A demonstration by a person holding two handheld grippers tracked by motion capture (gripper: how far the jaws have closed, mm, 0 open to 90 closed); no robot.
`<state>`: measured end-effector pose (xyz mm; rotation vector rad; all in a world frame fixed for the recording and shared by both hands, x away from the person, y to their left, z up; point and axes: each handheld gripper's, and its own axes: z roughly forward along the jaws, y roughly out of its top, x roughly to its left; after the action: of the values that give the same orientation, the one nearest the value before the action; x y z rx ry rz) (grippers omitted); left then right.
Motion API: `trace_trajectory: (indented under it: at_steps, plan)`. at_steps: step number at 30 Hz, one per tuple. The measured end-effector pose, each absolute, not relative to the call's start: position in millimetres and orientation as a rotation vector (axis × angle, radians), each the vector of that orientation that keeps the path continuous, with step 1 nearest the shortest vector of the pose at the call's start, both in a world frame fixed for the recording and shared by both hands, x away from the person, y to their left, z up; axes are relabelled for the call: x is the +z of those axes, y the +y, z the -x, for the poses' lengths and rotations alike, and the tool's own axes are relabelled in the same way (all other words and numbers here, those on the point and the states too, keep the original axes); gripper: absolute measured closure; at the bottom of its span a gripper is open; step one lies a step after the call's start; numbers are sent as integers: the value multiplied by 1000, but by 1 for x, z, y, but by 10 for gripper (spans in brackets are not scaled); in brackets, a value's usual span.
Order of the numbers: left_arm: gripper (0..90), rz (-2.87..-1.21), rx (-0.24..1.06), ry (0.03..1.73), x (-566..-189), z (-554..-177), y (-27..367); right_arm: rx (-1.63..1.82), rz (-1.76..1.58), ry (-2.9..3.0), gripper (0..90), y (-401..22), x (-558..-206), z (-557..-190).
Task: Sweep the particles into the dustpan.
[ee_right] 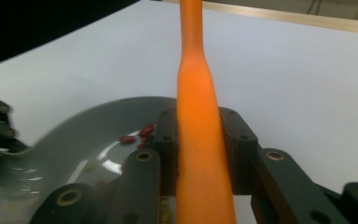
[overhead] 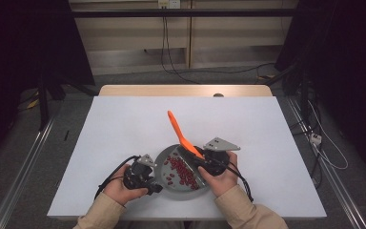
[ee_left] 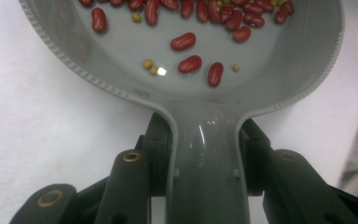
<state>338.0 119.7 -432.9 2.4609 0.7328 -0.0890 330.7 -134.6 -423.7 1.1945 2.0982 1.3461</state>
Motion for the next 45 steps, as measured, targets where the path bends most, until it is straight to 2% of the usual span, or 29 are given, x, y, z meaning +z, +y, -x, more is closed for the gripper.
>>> trace_trajectory:
  at_steps: [6, 14, 30, 37, 45]
  plan:
    - [638, -2444, -73, 768, -434, -349, 125, 1365, -1184, 2046, 713, -140, -419, -347]
    - [638, -2438, -75, 787, -434, -357, 134, 1229, -1248, 2012, 713, -165, -432, -366]
    - [638, -2425, -57, 818, -434, -355, 133, 1366, -1162, 2044, 712, -122, -432, -343]
    - [637, -2421, -52, 841, -434, -357, 143, 1337, -1210, 2001, 712, -149, -424, -356]
    - [636, -2407, -40, 861, -435, -359, 156, 1191, -1269, 2053, 708, -171, -432, -365]
